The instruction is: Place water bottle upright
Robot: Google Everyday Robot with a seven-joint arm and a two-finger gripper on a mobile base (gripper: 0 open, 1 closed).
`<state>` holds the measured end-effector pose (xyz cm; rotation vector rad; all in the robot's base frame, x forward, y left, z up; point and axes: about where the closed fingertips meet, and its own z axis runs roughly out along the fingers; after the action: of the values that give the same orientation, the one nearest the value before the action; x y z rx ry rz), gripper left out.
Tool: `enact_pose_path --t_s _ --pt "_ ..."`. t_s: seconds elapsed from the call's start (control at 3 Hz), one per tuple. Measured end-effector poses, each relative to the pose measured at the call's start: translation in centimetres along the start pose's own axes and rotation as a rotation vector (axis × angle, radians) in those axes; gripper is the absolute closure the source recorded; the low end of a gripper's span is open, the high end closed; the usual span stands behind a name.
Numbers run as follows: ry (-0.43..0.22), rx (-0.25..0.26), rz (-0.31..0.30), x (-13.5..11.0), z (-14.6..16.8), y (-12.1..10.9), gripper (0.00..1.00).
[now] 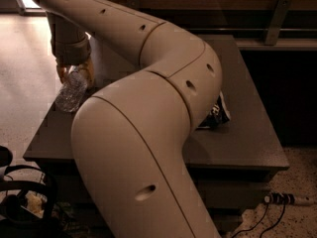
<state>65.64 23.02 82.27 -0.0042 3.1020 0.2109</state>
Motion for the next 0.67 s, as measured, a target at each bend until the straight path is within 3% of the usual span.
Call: enact_pose_path --t_s 0.33,0.67 --pt "-0.016 -0.003 -0.002 -0.1 -0.4 -0.2 1.00" --pt "-0.117 -0.025 -0.007 -0.5 -2.9 -1.7 1.00"
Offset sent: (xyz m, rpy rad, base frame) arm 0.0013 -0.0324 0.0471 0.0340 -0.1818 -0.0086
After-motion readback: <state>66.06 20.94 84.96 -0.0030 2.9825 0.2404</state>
